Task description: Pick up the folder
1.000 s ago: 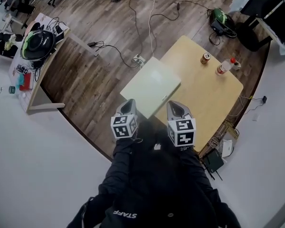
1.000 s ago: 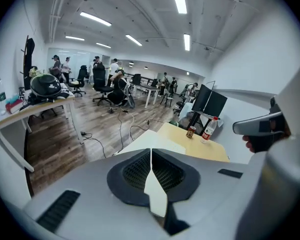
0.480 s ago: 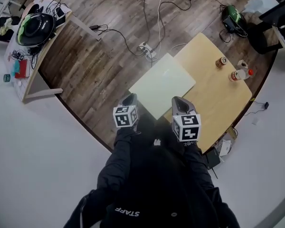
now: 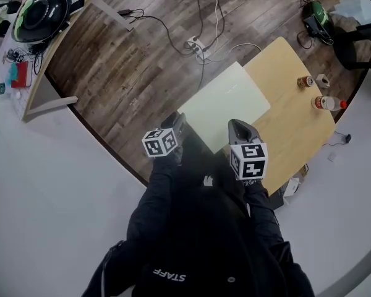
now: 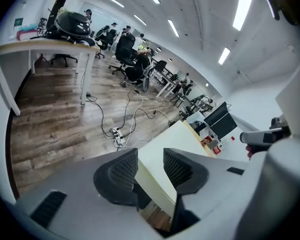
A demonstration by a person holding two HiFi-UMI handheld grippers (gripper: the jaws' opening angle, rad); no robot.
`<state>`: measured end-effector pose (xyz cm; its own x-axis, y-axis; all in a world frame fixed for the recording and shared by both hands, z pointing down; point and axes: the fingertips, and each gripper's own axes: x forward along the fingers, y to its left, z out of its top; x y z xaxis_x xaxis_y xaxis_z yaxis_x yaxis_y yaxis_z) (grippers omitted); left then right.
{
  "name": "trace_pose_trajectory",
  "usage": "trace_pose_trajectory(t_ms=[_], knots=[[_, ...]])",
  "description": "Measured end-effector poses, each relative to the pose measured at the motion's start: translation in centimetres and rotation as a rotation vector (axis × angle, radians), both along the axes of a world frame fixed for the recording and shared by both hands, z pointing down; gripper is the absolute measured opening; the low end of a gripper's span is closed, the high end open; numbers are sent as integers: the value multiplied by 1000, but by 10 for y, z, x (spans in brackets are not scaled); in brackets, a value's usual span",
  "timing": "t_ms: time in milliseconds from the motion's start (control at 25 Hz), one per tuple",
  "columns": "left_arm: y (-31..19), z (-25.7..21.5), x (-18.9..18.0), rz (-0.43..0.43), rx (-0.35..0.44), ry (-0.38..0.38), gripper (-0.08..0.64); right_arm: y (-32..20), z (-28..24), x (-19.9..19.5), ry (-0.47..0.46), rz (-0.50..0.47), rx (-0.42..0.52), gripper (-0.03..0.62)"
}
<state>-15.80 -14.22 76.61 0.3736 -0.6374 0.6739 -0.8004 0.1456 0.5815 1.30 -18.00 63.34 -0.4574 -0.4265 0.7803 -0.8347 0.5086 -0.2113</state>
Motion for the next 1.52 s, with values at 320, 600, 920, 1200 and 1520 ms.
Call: trace_pose_trajectory(t_ms=[320,600,920,1200,1520], knots=[[-9,29,-11,-47,-16,192,248,-10,20,-31,16,-40,-46,21],[-11,50,-9,-94,-22,385,321,-27,51,-59,36,-77,-75,21],[-24,68,0,-37,0,544,386,-35,68,-69,56,-80,-109,21],[-30,78,7,-33,-3,694,413,-32,83,-59,80,-47,-142,21],[-34,70,19,23,40,767,414,-31,88,-50,88,-23,-154,21]])
